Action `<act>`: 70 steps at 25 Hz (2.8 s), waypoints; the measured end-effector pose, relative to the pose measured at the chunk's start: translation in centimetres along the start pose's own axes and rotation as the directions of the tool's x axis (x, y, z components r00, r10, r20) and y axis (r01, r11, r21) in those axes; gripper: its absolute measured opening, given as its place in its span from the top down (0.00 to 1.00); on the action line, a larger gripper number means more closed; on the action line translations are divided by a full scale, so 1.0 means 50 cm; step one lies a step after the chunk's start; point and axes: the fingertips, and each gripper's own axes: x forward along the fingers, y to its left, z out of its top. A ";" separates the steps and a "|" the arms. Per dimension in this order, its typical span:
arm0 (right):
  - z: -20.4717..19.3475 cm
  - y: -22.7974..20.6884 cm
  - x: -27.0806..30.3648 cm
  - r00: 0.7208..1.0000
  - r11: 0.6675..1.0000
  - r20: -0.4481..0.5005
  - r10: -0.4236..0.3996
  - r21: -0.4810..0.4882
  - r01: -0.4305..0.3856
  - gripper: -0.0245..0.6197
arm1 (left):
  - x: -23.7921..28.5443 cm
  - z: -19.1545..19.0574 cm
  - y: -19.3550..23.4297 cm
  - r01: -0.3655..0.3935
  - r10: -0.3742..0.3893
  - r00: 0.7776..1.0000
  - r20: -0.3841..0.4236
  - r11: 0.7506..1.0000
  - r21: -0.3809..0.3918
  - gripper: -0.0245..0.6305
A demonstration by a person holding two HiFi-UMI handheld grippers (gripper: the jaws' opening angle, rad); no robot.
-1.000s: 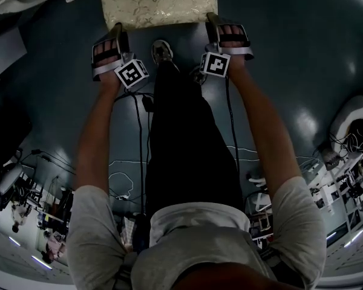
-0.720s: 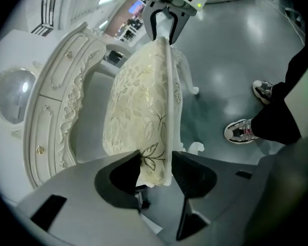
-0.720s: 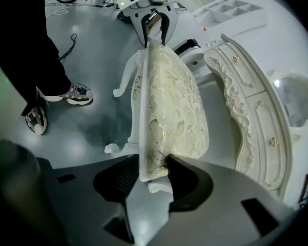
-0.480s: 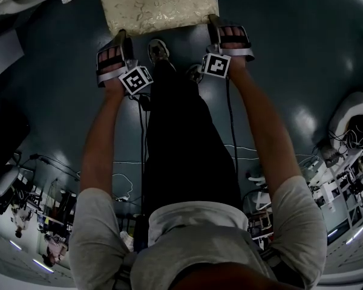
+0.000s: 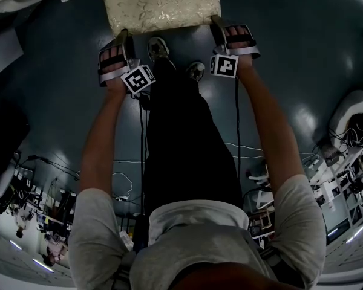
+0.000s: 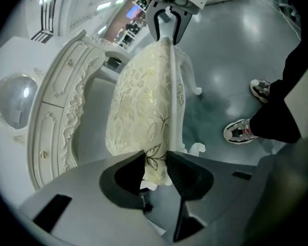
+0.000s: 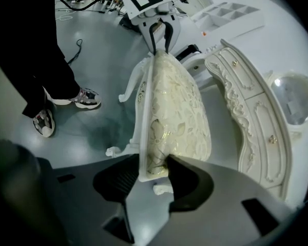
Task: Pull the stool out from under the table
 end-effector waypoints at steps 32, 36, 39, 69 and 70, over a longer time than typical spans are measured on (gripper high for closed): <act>0.153 -0.288 -0.325 0.971 0.752 -0.016 -0.240 0.629 0.197 0.94 | -0.287 0.103 0.153 0.156 -0.030 0.981 0.194 0.718 -0.679 0.96; 0.179 -0.338 -0.408 0.968 0.542 0.064 -0.243 0.836 0.080 0.94 | -0.362 0.109 0.218 0.165 0.014 0.978 0.210 0.563 -0.809 0.96; 0.182 -0.369 -0.455 0.959 0.287 0.137 -0.249 0.956 -0.062 0.94 | -0.393 0.096 0.272 0.197 0.031 0.972 0.231 0.425 -0.884 0.96; 0.238 -0.702 -0.921 0.851 0.323 0.155 -0.502 0.946 0.019 0.94 | -0.862 0.284 0.686 0.473 0.350 0.762 0.544 0.272 -0.838 0.96; 0.238 -0.709 -0.926 0.846 0.327 0.157 -0.509 0.945 0.021 0.94 | -0.866 0.294 0.694 0.475 0.352 0.756 0.552 0.287 -0.832 0.96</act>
